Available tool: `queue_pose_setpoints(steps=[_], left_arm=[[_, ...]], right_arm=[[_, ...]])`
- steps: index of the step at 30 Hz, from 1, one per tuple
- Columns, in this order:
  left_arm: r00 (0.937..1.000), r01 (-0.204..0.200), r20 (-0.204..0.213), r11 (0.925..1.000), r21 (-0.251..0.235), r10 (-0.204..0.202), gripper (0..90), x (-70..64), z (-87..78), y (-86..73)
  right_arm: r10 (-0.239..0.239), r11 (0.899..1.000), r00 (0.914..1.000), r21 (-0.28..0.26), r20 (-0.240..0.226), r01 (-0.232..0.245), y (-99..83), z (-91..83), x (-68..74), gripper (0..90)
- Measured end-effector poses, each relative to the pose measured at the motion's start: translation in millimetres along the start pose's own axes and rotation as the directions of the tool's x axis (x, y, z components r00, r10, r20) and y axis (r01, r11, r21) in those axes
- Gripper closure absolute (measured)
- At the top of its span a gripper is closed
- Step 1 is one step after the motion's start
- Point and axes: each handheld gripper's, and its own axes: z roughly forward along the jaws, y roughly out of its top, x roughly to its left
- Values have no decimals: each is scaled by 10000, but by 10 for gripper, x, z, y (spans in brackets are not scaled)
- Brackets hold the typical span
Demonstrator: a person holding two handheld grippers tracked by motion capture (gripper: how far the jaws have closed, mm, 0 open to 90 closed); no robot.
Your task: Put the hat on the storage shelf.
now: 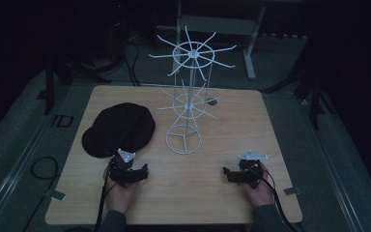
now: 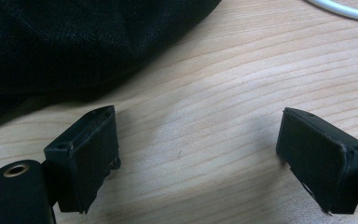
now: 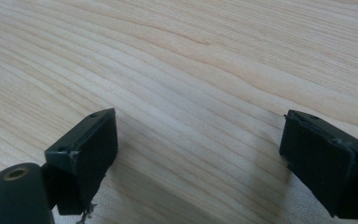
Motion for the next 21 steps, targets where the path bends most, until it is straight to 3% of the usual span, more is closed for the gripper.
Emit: queue_pose_setpoints(steps=[11,16,19,21], left_arm=[[9990,-330,318,9983,481,315,166,23,-65,10],[9962,-677,612,9944,817,627,365,22,-145,30],[9915,-779,1116,9922,972,669,430,34,-170,50],[9905,-834,1178,9915,994,715,448,34,-177,55]], right_arm=[[14,10000,10000,0,-3,-14,0,0,1,110],[14,10000,10000,-7,-5,-14,1,0,1,110],[24,10000,10000,-1,-8,-24,1,0,2,110],[19,10000,10000,-4,-10,-19,1,0,1,110]])
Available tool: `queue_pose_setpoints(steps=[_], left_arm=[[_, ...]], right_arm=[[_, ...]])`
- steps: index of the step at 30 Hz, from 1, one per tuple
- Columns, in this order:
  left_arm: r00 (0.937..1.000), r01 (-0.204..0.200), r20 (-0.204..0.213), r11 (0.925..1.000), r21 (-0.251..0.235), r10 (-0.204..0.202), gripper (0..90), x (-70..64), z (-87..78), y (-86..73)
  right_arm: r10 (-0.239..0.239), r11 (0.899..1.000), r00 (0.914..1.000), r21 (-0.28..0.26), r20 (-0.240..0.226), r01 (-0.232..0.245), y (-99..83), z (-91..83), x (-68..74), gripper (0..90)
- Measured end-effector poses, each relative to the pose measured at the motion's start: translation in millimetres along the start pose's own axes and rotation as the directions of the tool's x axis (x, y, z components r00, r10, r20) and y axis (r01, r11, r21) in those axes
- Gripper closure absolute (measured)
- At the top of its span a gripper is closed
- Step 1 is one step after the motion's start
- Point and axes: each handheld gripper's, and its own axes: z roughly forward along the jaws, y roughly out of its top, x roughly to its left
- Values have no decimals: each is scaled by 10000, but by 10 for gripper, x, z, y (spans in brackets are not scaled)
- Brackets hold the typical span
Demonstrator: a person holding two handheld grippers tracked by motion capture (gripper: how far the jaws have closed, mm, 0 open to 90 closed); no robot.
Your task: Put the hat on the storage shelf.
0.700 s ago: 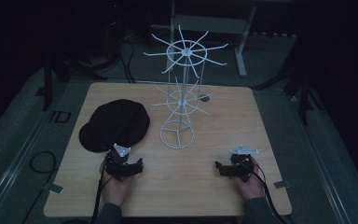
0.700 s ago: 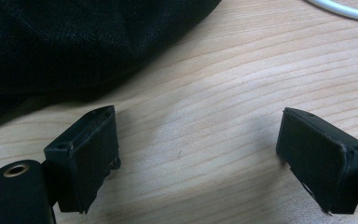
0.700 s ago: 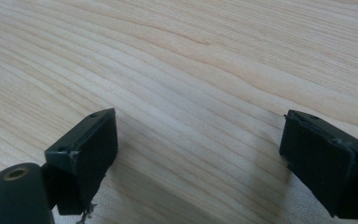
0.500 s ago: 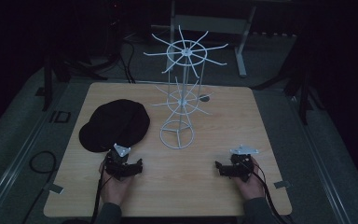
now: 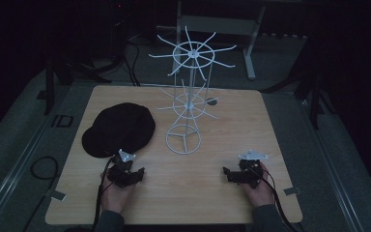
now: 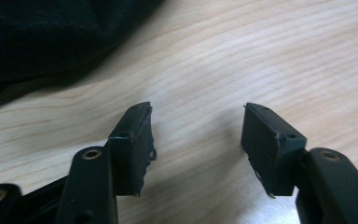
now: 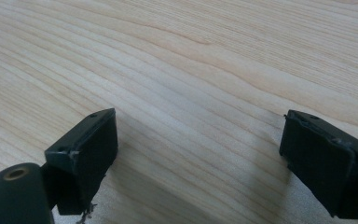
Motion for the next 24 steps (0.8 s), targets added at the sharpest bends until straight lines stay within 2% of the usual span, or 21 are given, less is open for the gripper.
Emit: queue_pose_setpoints(steps=[4,8,12,16,20,24], left_arm=[[9993,-366,80,9993,-22,366,449,-2,-74,25],[9975,-609,362,9981,-29,610,450,20,-136,37],[9959,-774,458,9970,-20,774,454,44,-190,45],[9927,-950,755,9955,25,945,455,91,-241,61],[9880,-1288,872,9916,86,1276,453,138,-297,85],[9864,-1402,876,9901,75,1391,453,172,-329,108]], right_arm=[[0,10000,10000,-1,1,0,0,0,0,110],[-4,10000,10000,0,4,4,0,0,0,110],[-11,10000,10000,-1,7,11,0,0,-1,110],[-3,10000,10000,-1,2,3,0,0,0,110],[-3,10000,10000,0,3,3,0,0,0,110],[-4,10000,10000,1,5,4,0,0,0,110]])
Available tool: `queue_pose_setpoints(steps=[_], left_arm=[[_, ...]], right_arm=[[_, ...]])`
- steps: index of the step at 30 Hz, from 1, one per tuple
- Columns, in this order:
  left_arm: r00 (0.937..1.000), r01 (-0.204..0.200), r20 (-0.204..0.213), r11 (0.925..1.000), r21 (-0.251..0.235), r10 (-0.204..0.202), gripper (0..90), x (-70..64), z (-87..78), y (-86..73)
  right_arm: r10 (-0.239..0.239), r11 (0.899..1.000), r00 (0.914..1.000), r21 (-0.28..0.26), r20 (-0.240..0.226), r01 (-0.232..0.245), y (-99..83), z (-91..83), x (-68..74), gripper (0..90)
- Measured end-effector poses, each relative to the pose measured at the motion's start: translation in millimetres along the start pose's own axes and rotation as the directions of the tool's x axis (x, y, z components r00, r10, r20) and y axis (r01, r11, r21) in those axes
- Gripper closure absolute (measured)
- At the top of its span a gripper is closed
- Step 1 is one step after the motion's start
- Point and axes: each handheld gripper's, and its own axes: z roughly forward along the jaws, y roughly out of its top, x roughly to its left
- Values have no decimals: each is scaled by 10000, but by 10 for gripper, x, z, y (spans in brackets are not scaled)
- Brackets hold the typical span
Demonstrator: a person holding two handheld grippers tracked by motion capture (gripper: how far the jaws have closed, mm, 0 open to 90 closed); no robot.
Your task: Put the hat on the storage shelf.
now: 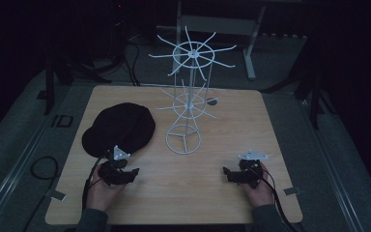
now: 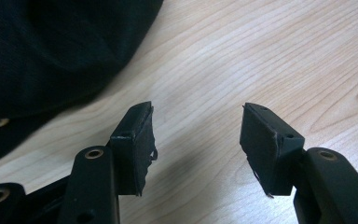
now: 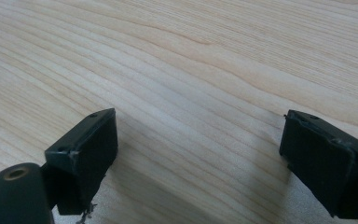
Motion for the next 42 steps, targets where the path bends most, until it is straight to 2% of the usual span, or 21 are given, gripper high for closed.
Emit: queue_pose_setpoints(steps=[1,3,5,8,14,25,33,42], left_arm=[[9998,-172,-19,9998,52,172,452,26,-28,16],[9997,-246,2,9997,64,246,452,37,-41,25],[9982,-599,-55,9980,179,600,453,69,-83,56],[9970,-748,-196,9969,235,753,452,111,-135,97],[9968,-734,-321,9973,22,734,452,192,-245,171],[9944,-983,-392,9951,-75,980,440,263,-306,309],[9926,-1039,-641,9945,-148,1028,430,356,-359,434],[9888,-954,-1179,9951,-275,916,305,460,-392,549]], right_arm=[[1,10000,10000,1,0,-1,0,0,0,110],[1,10000,10000,2,1,-1,0,0,0,110],[-5,10000,10000,4,3,5,0,0,0,110],[-9,10000,10000,4,2,9,0,0,-1,110],[0,10000,10000,6,0,0,0,0,0,110],[50,10000,10000,30,-1,-50,1,-2,3,110],[56,10000,10000,31,-2,-56,1,-2,4,110],[45,10000,10000,27,-1,-45,1,-2,3,110]])
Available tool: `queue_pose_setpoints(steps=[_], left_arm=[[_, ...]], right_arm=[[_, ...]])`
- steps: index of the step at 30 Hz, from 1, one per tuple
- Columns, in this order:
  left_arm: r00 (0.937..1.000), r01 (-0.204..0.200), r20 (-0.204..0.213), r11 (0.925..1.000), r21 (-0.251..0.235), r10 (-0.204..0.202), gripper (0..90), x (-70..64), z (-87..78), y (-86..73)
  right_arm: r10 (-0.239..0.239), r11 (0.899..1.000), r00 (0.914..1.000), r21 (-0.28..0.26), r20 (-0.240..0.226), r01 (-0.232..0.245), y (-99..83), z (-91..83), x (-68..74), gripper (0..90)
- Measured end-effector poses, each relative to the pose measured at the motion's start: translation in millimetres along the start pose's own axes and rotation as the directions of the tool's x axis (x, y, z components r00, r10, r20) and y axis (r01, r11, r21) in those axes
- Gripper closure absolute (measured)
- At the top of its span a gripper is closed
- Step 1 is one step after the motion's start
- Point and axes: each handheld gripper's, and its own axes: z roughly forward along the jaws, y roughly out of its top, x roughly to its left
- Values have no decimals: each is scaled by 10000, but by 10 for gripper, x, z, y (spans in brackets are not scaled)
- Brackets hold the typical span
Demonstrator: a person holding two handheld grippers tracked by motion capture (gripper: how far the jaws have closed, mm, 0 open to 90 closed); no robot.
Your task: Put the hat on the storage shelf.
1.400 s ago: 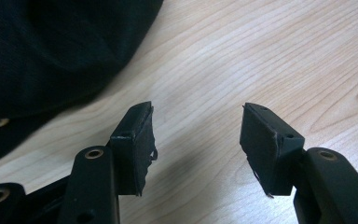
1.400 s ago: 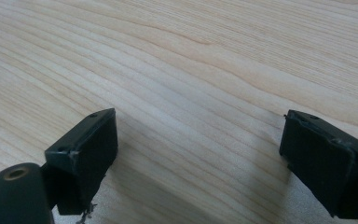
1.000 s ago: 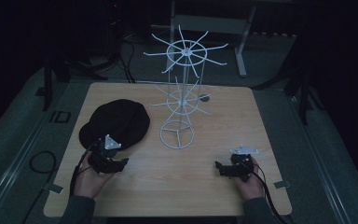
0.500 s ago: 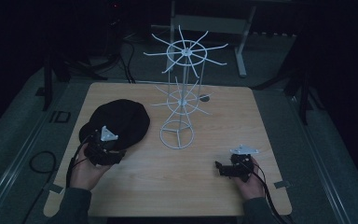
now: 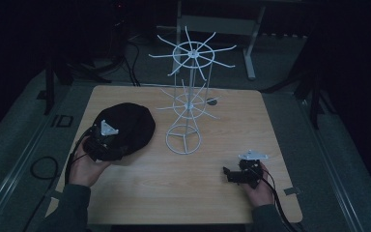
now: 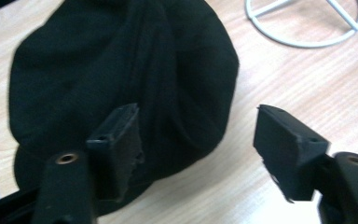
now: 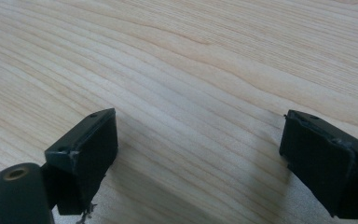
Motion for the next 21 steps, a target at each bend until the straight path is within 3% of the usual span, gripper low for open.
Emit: queue_pose_setpoints(steps=[21], left_arm=[[9993,147,351,9998,165,-152,187,229,113,139]], right_arm=[[37,10000,10000,1,-1,-37,0,0,2,110]])
